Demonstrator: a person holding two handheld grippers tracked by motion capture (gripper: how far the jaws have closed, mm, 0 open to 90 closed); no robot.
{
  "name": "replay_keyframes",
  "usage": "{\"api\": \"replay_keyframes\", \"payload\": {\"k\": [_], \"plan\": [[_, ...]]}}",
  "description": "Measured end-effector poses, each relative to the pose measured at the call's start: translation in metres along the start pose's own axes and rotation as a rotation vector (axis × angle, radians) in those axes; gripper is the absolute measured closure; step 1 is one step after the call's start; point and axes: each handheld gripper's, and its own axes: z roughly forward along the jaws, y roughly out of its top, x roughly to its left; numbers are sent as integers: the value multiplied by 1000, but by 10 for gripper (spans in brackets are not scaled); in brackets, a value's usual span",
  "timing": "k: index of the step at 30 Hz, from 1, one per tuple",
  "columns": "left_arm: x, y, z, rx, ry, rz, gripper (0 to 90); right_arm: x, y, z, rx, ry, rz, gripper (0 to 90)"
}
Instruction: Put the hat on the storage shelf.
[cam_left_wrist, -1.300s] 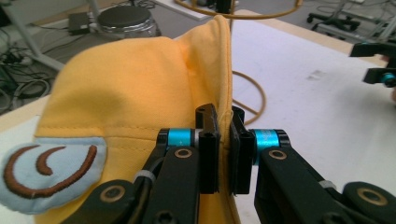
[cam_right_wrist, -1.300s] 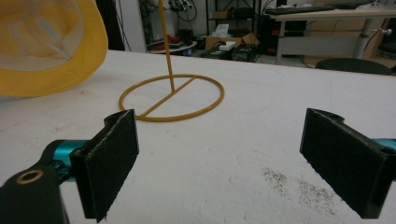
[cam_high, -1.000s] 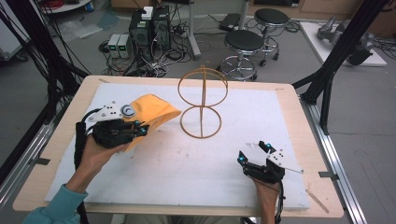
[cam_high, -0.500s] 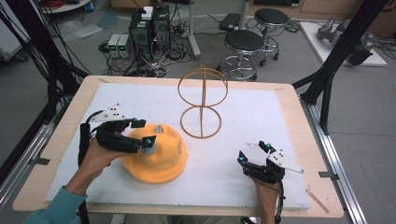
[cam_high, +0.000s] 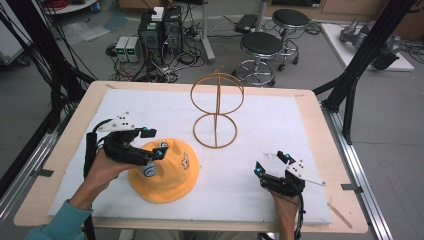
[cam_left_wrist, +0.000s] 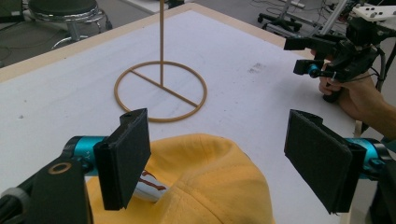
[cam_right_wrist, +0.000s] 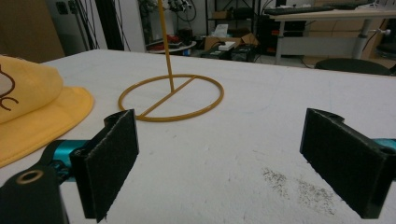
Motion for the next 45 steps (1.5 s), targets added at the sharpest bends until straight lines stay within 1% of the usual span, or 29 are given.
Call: {"api": "replay_keyframes", "payload": {"k": [3, 4, 5, 8, 10, 15, 16, 19, 21, 26, 28, 29, 32, 34, 36, 39, 41, 42, 43, 45], "plan": [[0, -3, -5, 7, -10, 16, 220, 0, 0, 0, 0, 0, 1, 105], [1, -5, -7, 13, -10, 25, 220, 0, 0, 0, -2, 0, 2, 105], [3, -8, -10, 15, -7, 26, 220, 0, 0, 0, -5, 0, -1, 105], [10, -17, -17, 21, 7, 12, 221, 0, 0, 0, -4, 0, -2, 105], [14, -22, -21, 20, 15, -6, 221, 0, 0, 0, -1, 1, 0, 105], [22, -33, -26, 27, 7, -23, 223, 0, 0, 0, 0, 0, 1, 105], [23, -35, -26, 30, 5, -20, 223, 0, 0, 0, 0, -1, -1, 105], [29, -40, -27, 40, -12, 4, 223, 0, 0, 0, 2, -3, -5, 105], [32, -42, -28, 52, -26, 37, 226, 0, 0, 0, 3, -3, -3, 105], [40, -45, -27, 122, -76, 121, 234, 1, 0, 0, 4, -4, -4, 105], [43, -46, -27, 149, -78, 143, 234, 1, 0, 0, 4, -4, -4, 105], [44, -46, -27, 154, -83, 153, 234, 1, 0, 0, 4, -4, -4, 105], [47, -46, -26, 172, -67, 153, 234, 1, 0, 0, 4, -4, -4, 105], [50, -47, -25, 182, -45, 146, 241, 1, 0, 0, 4, -4, -5, 105], [50, -47, -24, 194, -31, 145, 248, 1, 0, 0, 4, -4, -6, 105], [47, -48, -19, 213, -32, 155, 259, 1, 0, 0, 4, -4, -2, 105], [45, -48, -15, 229, -42, 166, 273, 1, 0, 0, 4, -4, -4, 105], [44, -49, -13, 236, -41, 166, 276, 1, 0, 0, 4, -4, -4, 104], [43, -49, -11, 245, -40, 174, 279, 1, 0, 0, 3, -5, -5, 105], [42, -50, -8, 257, -42, 170, 289, 1, 0, 0, 1, -7, 0, 105]]}}
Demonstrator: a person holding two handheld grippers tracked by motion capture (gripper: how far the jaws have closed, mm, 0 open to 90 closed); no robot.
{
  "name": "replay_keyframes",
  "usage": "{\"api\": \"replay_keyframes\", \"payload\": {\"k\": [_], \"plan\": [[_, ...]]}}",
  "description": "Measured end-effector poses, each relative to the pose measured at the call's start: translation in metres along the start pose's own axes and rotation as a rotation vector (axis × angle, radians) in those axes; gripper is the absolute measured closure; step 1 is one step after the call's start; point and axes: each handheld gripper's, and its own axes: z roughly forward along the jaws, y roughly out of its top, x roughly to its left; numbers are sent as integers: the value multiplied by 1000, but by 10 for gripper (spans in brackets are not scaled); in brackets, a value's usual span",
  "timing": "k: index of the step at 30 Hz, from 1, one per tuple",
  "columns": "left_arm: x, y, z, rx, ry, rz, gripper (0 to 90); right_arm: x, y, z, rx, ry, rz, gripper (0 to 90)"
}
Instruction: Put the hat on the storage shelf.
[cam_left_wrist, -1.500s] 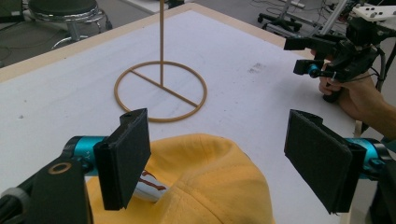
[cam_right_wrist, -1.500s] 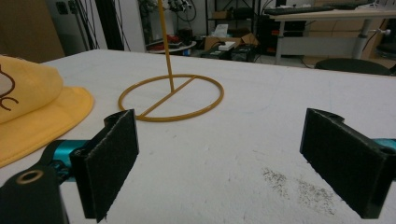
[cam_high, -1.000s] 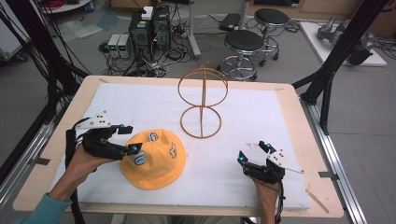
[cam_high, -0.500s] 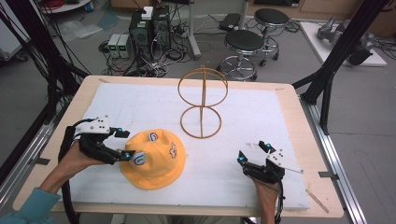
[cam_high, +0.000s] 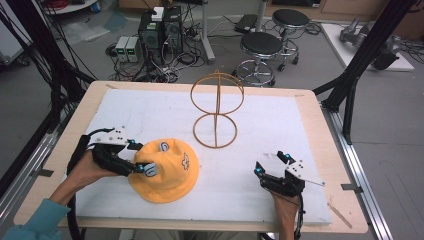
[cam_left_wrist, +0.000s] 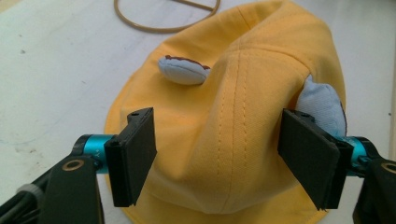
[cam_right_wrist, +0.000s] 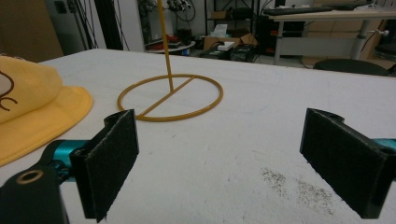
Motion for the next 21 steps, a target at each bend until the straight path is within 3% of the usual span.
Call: {"api": "replay_keyframes", "payload": {"k": [5, 9, 11, 14, 21], "plan": [[0, -2, 5, 32, -29, 12, 426, 0, 0, 0, 0, 2, 2, 105], [0, -3, 7, 36, -41, 5, 605, 0, 0, 0, -2, 2, 2, 105], [0, -4, 9, 37, -46, -6, 741, 0, 0, 0, -1, 1, 1, 105], [0, -6, 11, 42, -37, -16, 819, 0, 0, 0, -2, 0, 2, 105], [0, -7, 11, 24, -23, -38, 864, 0, 0, 0, -1, 3, 3, 105]]}}
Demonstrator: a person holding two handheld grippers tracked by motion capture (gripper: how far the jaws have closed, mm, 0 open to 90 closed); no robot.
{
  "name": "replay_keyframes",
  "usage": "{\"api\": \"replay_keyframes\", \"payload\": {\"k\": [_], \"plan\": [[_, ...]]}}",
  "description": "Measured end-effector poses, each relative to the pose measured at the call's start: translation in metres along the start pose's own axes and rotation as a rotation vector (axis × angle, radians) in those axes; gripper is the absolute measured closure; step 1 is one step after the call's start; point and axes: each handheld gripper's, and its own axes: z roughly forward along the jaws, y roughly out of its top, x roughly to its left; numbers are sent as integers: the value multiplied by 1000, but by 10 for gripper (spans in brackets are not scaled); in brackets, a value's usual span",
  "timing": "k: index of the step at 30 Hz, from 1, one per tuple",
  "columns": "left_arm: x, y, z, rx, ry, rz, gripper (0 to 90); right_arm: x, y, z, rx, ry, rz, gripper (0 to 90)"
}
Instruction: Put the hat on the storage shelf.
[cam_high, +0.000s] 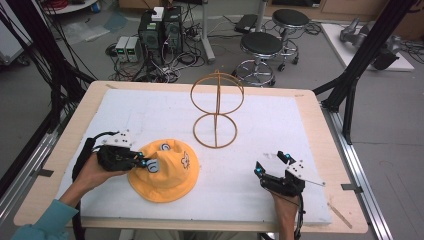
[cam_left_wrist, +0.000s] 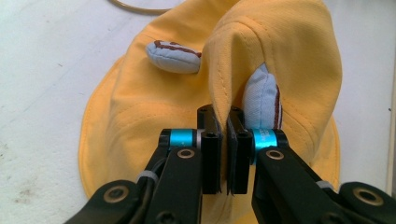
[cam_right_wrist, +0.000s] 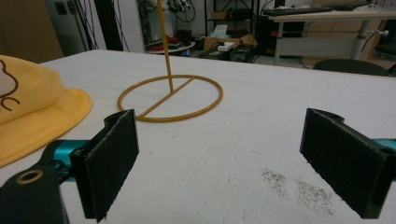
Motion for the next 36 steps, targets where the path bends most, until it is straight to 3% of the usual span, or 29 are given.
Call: {"api": "replay_keyframes", "payload": {"k": [7, 13, 25, 36], "plan": [[-3, 2, -5, -18, 15, -11, 870, 0, 0, 0, -2, 0, -1, 105], [-4, 9, -21, -79, 51, -27, 870, 0, 0, 0, -1, 0, -1, 105], [-5, 45, -62, -182, 123, -30, 871, 0, 0, 0, -5, 0, 0, 105], [2, 84, -83, -252, 160, -43, 871, -1, 0, 0, -9, 4, -1, 104]]}}
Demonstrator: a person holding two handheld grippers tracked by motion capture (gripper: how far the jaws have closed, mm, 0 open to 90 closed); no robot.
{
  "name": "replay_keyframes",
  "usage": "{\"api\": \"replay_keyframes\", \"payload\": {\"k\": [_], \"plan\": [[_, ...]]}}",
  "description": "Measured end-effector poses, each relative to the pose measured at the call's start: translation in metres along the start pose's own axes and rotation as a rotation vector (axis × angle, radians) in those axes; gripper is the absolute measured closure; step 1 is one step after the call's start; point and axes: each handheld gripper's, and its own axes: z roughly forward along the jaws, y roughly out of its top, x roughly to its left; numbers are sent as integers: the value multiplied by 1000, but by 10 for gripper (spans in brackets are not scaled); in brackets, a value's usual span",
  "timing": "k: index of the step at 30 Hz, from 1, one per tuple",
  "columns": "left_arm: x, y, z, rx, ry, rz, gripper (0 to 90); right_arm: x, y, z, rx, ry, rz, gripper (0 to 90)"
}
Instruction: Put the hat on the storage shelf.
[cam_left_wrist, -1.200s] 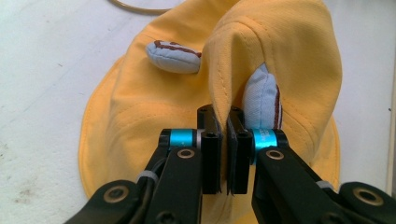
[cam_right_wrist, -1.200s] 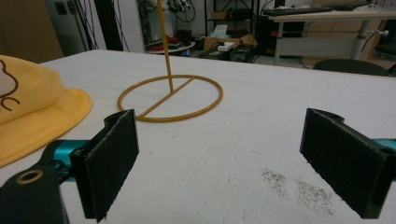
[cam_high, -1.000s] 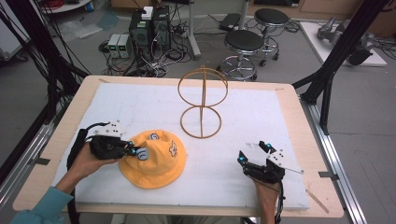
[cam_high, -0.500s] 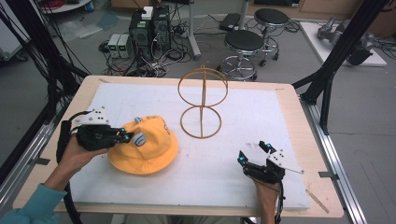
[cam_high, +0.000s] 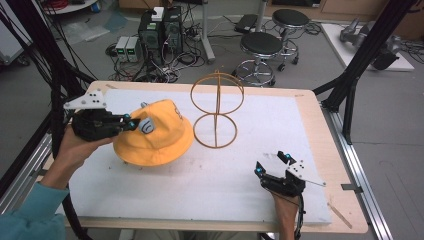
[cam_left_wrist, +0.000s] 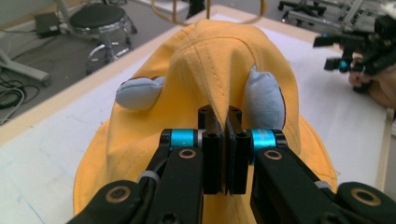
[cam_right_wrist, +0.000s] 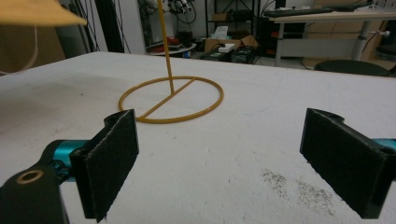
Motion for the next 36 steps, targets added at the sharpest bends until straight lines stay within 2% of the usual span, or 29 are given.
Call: {"api": "replay_keyframes", "payload": {"k": [6, 13, 18, 23, 29, 36], "plan": [[6, 36, -8, -30, 37, 26, 871, 0, 0, 0, -2, 3, 2, 105], [6, 82, -11, -57, 75, 79, 871, 0, 0, -1, -3, 5, 8, 105], [7, 105, -13, -76, 107, 102, 872, 0, 0, -1, -5, 4, 7, 105], [8, 125, -9, -85, 117, 120, 872, 0, 0, -1, -6, 6, 3, 104], [3, 152, 12, -105, 101, 145, 871, 0, 0, -1, -5, 6, 1, 105], [-6, 173, 56, -124, 59, 158, 872, 0, 0, -1, -4, 7, 4, 105]]}}
